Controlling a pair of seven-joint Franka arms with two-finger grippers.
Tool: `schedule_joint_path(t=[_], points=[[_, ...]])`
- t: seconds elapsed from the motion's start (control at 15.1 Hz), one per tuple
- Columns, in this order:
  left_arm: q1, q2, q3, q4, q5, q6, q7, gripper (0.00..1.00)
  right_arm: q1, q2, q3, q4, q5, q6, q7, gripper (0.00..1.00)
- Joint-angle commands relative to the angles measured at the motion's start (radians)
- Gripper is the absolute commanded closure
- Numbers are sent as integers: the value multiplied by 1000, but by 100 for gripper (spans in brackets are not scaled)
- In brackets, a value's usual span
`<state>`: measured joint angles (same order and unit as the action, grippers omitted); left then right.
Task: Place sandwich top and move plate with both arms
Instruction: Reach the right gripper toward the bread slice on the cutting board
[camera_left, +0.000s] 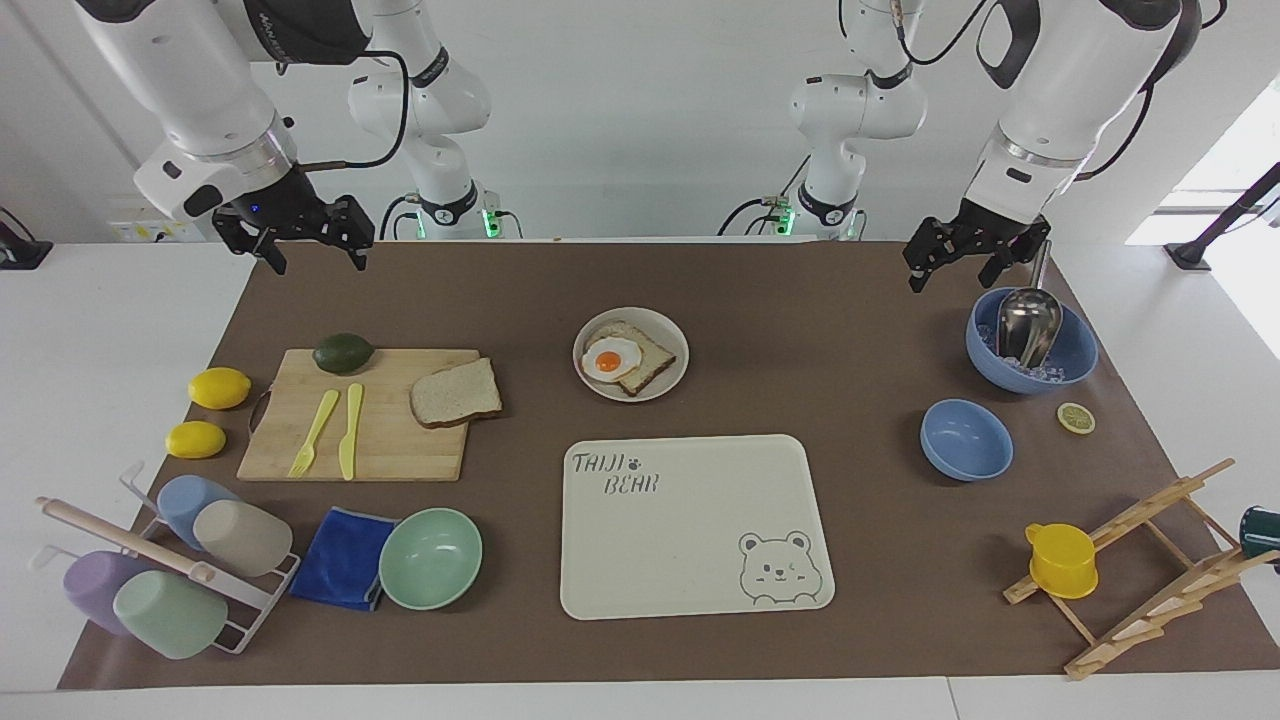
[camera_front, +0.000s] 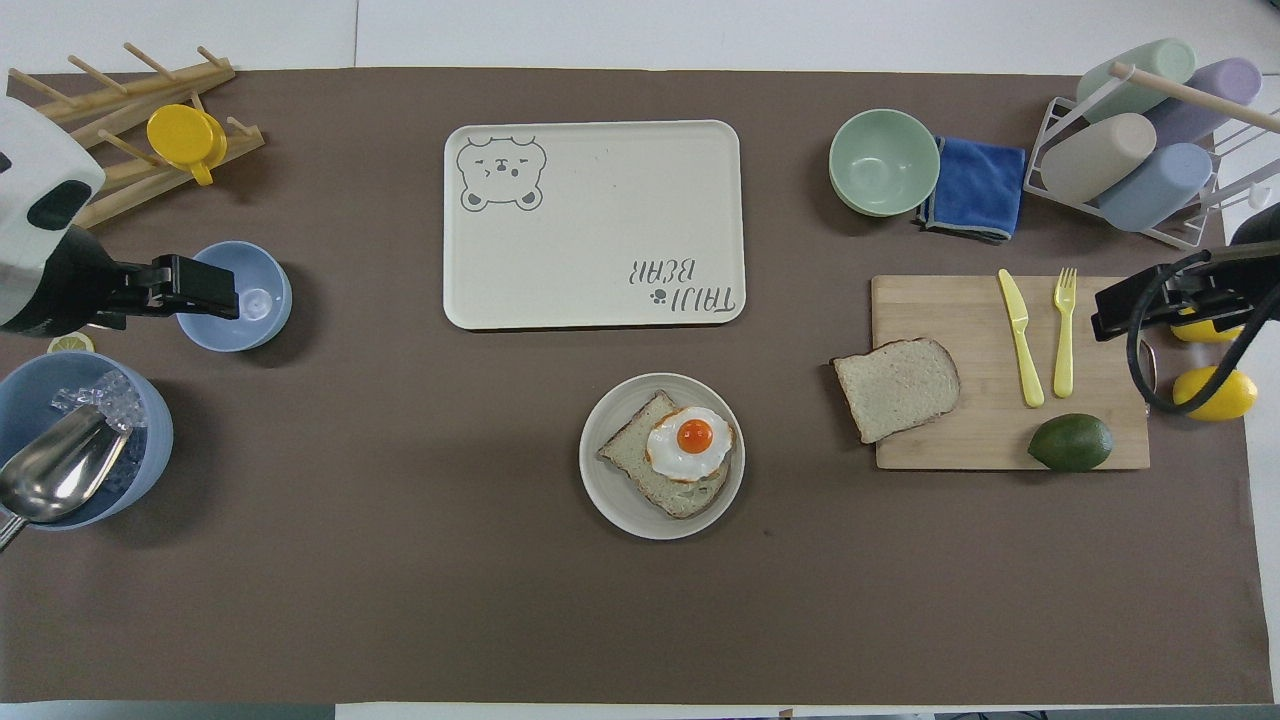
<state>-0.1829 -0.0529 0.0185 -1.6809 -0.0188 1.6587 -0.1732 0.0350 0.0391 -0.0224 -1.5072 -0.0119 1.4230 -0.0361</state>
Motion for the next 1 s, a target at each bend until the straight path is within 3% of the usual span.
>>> schedule_joint_path(t=[0.0, 0.33, 0.6, 0.8, 0.93], points=[[20, -4, -11, 4, 13, -8, 8, 0, 2, 15, 2, 21, -10, 13, 15, 0], [20, -4, -11, 4, 13, -5, 6, 0, 6, 4, 7, -1, -2, 51, 27, 0], [22, -4, -11, 4, 13, -10, 6, 0, 34, -50, 25, -120, 1, 128, 12, 0], [22, -4, -11, 4, 13, -5, 5, 0, 109, -64, 27, -185, -14, 220, 24, 0], [22, -5, -11, 3, 13, -8, 6, 0, 192, -18, 29, -200, -77, 261, 106, 0]])
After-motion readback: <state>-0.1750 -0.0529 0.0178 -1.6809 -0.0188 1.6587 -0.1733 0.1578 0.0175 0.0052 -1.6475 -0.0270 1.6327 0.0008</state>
